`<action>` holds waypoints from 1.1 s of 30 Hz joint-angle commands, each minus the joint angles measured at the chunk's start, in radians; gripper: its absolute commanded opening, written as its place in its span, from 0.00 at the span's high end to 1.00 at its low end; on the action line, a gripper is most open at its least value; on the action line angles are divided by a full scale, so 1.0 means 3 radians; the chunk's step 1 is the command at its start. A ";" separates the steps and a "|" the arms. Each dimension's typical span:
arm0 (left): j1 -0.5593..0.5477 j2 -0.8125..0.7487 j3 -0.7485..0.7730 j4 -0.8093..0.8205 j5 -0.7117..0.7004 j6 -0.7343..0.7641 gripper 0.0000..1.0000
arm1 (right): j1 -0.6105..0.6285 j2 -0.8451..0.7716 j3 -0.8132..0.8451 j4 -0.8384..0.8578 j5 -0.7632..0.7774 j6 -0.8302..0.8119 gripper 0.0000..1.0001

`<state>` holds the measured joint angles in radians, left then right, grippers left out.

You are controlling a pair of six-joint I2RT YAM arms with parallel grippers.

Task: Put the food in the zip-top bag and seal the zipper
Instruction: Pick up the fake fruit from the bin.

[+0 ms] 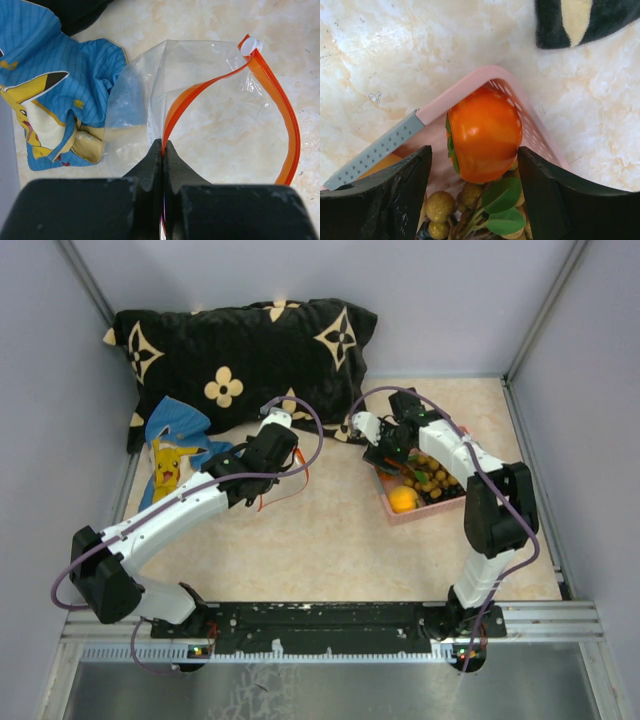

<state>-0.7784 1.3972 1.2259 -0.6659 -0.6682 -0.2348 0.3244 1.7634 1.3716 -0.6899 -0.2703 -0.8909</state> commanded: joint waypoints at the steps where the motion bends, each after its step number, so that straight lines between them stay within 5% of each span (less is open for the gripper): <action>1: 0.0007 -0.0073 -0.0029 0.0048 0.0023 0.0010 1.00 | 0.0059 0.0118 0.0228 0.0010 0.0037 -0.0046 0.30; 22: 0.0007 -0.0117 -0.0039 -0.0008 0.0056 -0.0038 1.00 | 0.0056 0.0456 0.0298 -0.0029 0.0297 0.0371 0.27; 33: 0.0007 -0.0211 -0.0081 -0.0059 0.0064 -0.0104 1.00 | -0.0090 0.0490 0.0425 -0.0117 -0.0151 0.0647 0.31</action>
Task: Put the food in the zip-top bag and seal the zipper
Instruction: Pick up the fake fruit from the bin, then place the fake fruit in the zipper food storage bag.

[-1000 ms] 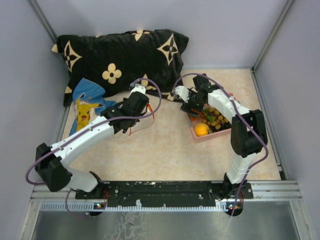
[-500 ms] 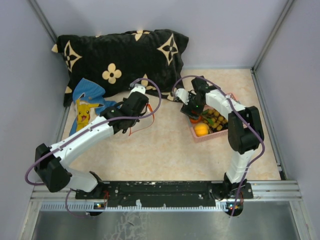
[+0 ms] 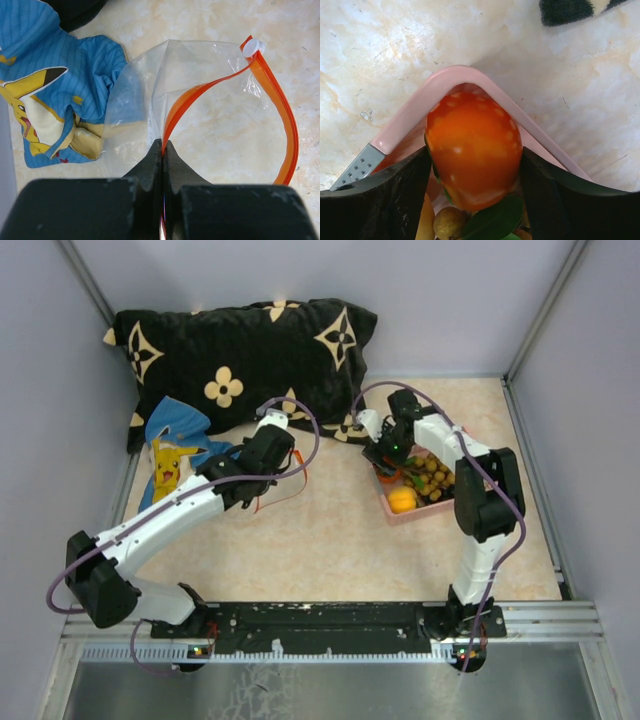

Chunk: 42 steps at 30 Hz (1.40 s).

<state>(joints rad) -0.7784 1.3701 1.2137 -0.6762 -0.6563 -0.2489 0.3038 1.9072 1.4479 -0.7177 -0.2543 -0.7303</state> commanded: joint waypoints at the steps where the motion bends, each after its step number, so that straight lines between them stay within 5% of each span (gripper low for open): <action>1: 0.0007 -0.0131 -0.0049 -0.0027 0.0030 -0.0062 1.00 | -0.0021 0.0005 0.0189 -0.0048 -0.0226 0.0115 0.34; 11: 0.0007 -0.0203 -0.0074 -0.0086 0.0026 -0.0119 1.00 | -0.0021 -0.0165 0.0304 -0.0234 -0.0294 0.0134 0.63; 32: 0.0008 -0.0174 -0.0106 0.0098 0.0239 -0.0156 1.00 | 0.0132 -0.1522 -0.0897 0.1315 0.0222 0.0934 0.64; 42: 0.0007 -0.0081 -0.0021 0.0200 0.0342 -0.0203 1.00 | 0.0686 -0.2048 -0.1117 0.1705 0.1007 0.2255 0.68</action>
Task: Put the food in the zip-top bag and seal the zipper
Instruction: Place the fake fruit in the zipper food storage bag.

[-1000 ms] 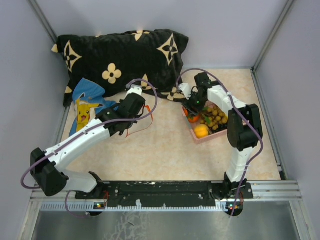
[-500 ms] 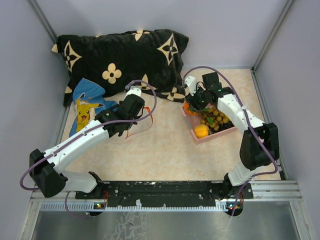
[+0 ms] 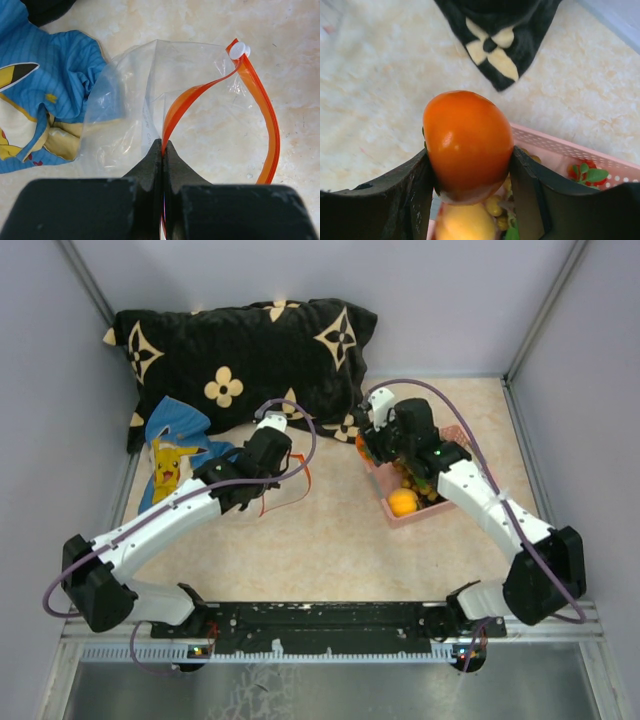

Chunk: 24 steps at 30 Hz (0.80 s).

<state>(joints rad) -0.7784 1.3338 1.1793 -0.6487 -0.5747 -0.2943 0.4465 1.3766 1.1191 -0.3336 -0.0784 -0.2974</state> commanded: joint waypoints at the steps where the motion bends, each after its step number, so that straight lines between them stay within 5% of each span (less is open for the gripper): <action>1: 0.0007 0.0048 0.0103 0.0108 0.0068 -0.0056 1.00 | 0.0289 -0.0309 -0.0023 0.0434 0.0485 0.0981 0.68; 10: 0.0007 0.0054 0.0132 0.0129 0.0068 -0.0103 1.00 | 0.0905 -0.0457 -0.0142 0.0700 0.0650 0.2614 0.69; 24: 0.0007 -0.0055 0.0129 0.0168 0.0159 -0.0138 1.00 | 0.1253 -0.0043 -0.0293 0.1252 0.0447 0.3492 0.67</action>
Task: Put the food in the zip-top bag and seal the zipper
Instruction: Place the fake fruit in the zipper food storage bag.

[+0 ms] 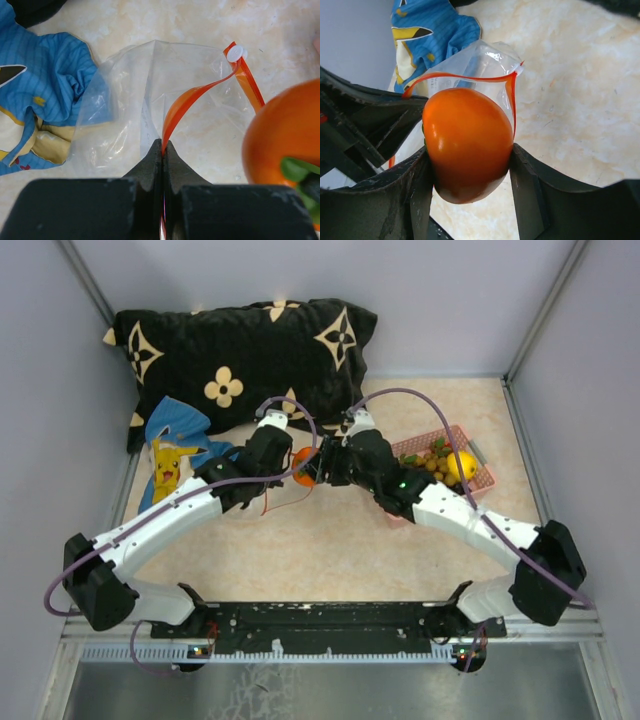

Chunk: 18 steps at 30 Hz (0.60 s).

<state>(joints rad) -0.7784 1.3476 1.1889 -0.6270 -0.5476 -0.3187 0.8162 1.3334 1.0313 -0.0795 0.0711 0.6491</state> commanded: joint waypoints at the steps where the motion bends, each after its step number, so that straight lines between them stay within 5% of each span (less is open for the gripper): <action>1: 0.0007 -0.0107 0.0094 0.0098 0.0074 -0.0064 1.00 | 0.0024 0.0139 0.0000 0.0434 -0.0094 0.0385 0.66; 11: 0.0007 -0.0154 0.0108 0.0160 0.0179 -0.0146 1.00 | 0.0052 0.0458 -0.0030 0.0597 -0.0315 0.0596 0.61; 18: 0.0007 -0.0173 0.0096 0.0223 0.0230 -0.0192 1.00 | 0.0055 0.0546 -0.0007 0.0660 -0.0469 0.0577 0.47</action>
<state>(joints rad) -0.7784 1.3224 1.1934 -0.5976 -0.4965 -0.3557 0.8227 1.4925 1.0206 0.0383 -0.0441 0.8154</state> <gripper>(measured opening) 0.007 0.546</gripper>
